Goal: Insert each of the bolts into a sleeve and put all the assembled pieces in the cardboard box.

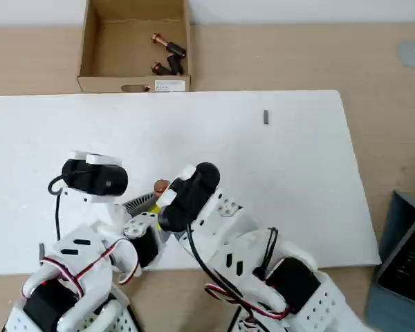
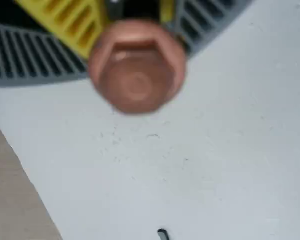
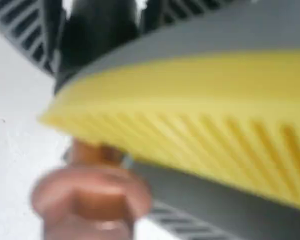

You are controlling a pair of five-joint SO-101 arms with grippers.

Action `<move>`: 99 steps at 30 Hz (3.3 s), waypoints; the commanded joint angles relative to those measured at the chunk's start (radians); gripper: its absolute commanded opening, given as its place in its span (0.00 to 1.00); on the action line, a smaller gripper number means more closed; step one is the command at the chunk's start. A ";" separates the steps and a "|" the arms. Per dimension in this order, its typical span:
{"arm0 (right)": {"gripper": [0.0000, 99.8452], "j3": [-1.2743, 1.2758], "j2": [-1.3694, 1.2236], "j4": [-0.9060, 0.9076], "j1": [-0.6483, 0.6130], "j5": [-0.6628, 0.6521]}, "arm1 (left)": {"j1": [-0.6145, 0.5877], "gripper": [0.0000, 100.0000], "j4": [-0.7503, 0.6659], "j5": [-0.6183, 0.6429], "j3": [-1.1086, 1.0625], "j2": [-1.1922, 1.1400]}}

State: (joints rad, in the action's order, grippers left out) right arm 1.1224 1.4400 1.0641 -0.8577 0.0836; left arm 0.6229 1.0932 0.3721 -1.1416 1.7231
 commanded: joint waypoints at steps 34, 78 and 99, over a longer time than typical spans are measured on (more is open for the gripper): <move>0.01 -0.071 0.016 -0.020 0.182 0.005 | -0.531 0.00 0.048 -0.321 0.161 -0.001; 0.01 -1.722 -1.804 -0.244 0.380 -0.080 | -0.819 0.00 0.049 -0.499 -0.450 0.001; 0.01 -2.644 -2.658 -0.238 0.380 -0.239 | -0.819 0.00 0.051 -0.497 -0.448 0.001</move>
State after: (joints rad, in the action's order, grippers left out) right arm -1.3786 -1.1945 0.8523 -0.4956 -0.1343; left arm -0.1903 1.1454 -0.1220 -1.5942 1.7169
